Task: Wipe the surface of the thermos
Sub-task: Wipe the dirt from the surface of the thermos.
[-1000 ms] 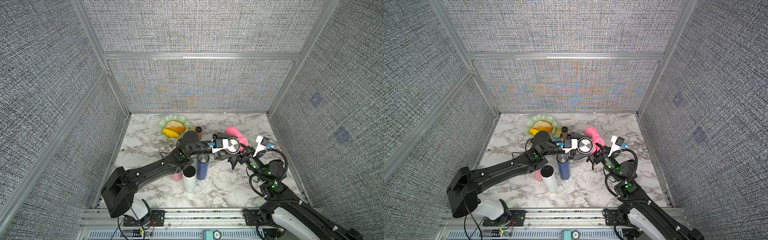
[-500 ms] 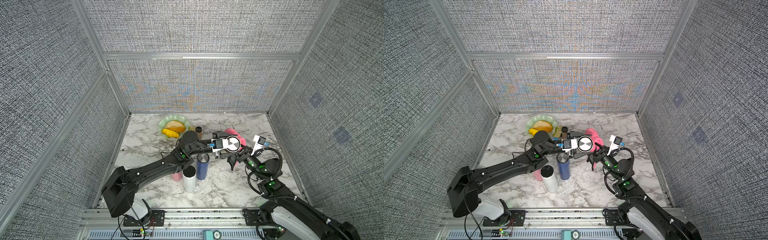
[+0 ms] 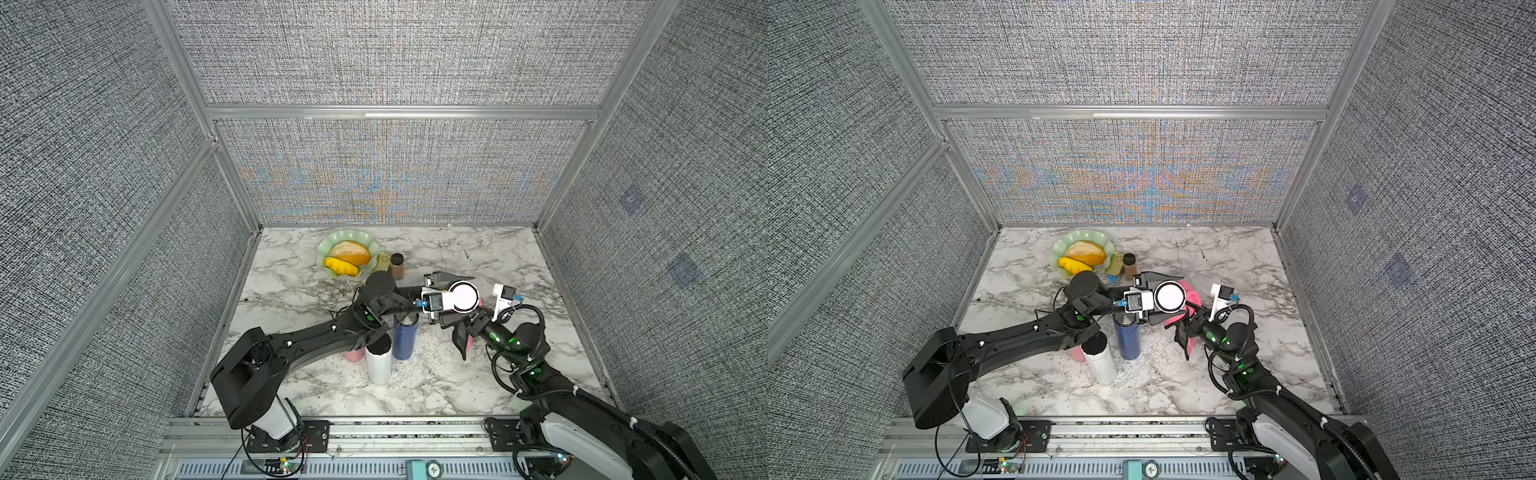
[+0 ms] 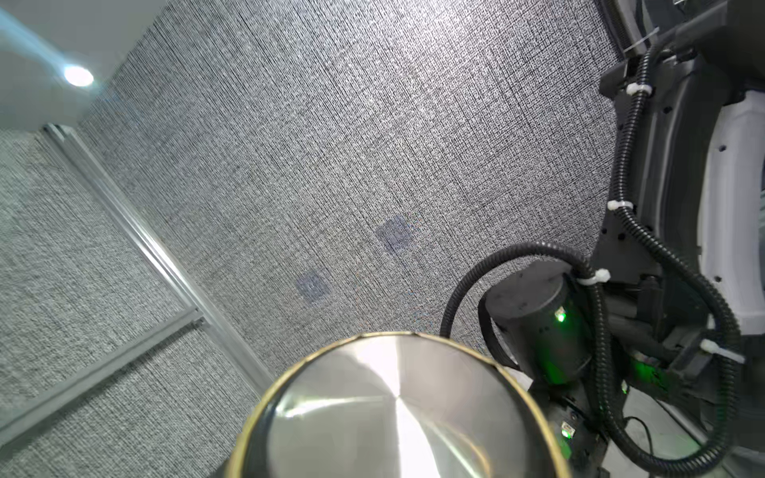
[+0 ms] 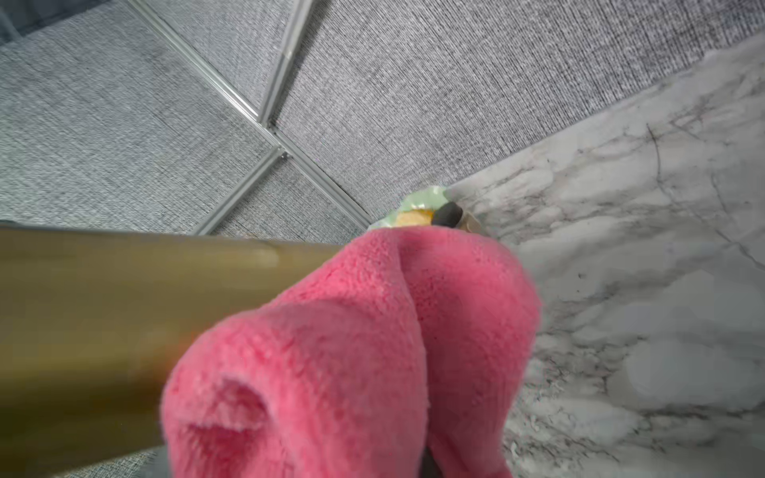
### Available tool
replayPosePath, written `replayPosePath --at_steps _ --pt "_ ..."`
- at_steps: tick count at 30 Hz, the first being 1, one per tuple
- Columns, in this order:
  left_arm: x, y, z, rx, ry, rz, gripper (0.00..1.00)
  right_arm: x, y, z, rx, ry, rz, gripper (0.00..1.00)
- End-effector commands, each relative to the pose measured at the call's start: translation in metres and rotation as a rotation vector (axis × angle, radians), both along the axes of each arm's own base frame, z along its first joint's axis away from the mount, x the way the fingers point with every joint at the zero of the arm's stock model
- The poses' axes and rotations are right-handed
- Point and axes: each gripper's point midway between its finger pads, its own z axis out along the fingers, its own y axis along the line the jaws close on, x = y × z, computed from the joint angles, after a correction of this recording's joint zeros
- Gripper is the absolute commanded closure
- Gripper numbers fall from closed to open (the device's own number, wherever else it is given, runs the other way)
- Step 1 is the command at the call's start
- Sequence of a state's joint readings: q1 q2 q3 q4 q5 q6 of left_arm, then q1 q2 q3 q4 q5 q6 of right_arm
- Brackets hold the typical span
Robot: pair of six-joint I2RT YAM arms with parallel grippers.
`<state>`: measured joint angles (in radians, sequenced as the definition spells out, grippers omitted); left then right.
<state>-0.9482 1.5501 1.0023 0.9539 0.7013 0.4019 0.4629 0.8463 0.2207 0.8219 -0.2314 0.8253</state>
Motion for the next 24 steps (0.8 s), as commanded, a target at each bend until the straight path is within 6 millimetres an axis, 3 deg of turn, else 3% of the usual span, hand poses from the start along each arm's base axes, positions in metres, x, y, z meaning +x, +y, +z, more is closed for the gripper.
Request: replayPosePath --at_steps 1,5,11,13,15,18,24 --pt "-0.013 0.005 0.016 -0.059 -0.054 -0.051 1.00 -0.016 0.004 0.049 0.021 -0.133 0.055 1.00" --pt "-0.012 0.004 0.018 -0.057 -0.059 -0.043 1.00 -0.025 -0.001 0.053 0.007 -0.141 0.048 1.00" --pt "-0.011 0.003 0.019 -0.069 -0.053 -0.044 1.00 -0.015 -0.008 -0.021 0.014 0.004 -0.007 1.00" --pt "-0.012 0.003 0.021 -0.075 -0.055 -0.049 1.00 -0.013 -0.009 -0.029 0.034 0.012 -0.007 1.00" --pt "-0.013 0.004 0.021 -0.079 -0.055 -0.055 1.00 -0.012 -0.006 -0.020 0.046 0.003 0.023 1.00" --pt "-0.013 0.005 0.022 -0.082 -0.061 -0.054 1.00 -0.014 -0.003 0.012 0.061 -0.052 0.049 1.00" --pt "-0.017 0.009 0.020 -0.078 -0.081 -0.053 1.00 -0.030 -0.002 0.057 0.072 -0.142 0.084 1.00"
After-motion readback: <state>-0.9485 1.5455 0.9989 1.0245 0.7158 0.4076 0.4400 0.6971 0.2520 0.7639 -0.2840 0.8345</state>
